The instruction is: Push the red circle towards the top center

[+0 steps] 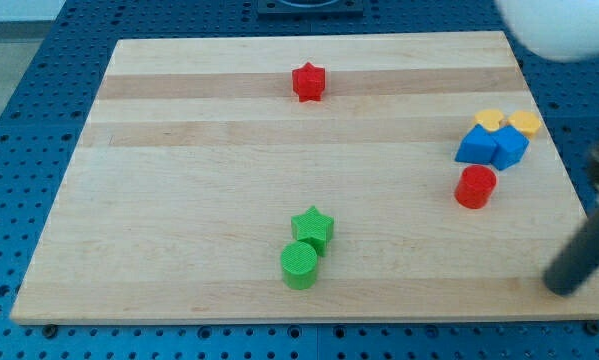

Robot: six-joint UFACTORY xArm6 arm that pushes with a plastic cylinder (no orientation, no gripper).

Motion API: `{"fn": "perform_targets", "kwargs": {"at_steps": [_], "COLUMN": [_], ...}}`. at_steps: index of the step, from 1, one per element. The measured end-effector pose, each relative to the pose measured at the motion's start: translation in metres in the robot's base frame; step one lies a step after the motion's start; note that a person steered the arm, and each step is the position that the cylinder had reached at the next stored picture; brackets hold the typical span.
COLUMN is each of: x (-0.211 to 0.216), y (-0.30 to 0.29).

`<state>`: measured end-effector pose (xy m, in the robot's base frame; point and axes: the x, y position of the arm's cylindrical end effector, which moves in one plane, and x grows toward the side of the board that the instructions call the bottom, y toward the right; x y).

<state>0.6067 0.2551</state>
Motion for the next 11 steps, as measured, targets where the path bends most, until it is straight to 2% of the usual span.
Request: {"fn": "perform_targets", "kwargs": {"at_steps": [1, 2, 3, 5, 8, 11], "x": [0.004, -0.026, -0.077, -0.088, -0.137, -0.256], "y": [0.011, -0.007, -0.045, -0.051, -0.094, -0.162]}}
